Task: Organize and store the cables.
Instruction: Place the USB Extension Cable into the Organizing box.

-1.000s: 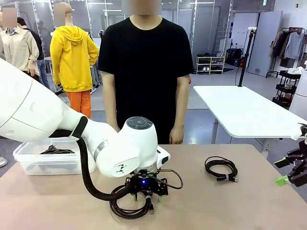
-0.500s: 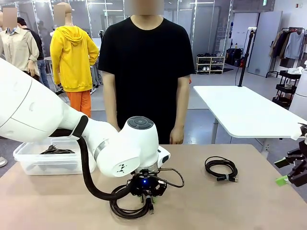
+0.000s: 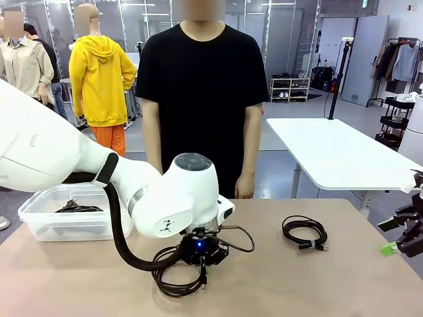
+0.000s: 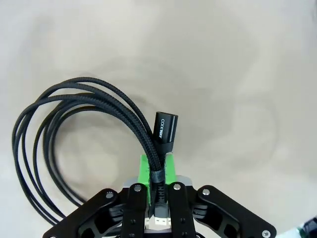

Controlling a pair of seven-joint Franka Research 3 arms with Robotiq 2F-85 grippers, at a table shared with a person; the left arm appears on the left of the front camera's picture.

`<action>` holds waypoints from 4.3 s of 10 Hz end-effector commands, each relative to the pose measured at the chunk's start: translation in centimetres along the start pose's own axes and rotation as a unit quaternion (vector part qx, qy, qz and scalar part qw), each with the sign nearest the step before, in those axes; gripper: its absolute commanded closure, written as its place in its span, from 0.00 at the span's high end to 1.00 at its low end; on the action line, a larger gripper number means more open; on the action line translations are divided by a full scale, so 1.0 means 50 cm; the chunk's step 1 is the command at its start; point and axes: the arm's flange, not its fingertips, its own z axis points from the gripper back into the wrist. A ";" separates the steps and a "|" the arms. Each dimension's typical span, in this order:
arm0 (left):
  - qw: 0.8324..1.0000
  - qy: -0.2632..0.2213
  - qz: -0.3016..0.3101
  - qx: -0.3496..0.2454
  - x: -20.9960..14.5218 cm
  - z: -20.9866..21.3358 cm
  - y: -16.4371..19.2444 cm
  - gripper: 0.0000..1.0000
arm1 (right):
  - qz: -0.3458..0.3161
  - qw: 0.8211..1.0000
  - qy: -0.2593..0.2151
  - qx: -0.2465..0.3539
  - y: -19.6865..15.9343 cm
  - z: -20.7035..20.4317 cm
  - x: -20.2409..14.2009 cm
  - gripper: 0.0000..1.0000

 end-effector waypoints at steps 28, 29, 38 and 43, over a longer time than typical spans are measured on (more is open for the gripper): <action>0.994 0.043 -0.102 0.013 0.330 0.245 0.693 0.13 | -0.003 1.000 -0.008 0.001 -0.004 0.000 0.004 1.00; 0.995 0.054 -0.084 0.012 0.367 0.219 0.703 0.13 | -0.003 1.000 -0.008 0.001 -0.004 0.000 0.004 1.00; 0.994 0.105 -0.003 0.027 0.455 0.104 0.718 1.00 | -0.003 1.000 -0.008 0.001 -0.004 0.000 0.004 1.00; 0.994 0.104 0.004 0.037 0.418 0.124 0.703 0.87 | -0.003 1.000 -0.008 0.001 -0.004 0.000 0.004 1.00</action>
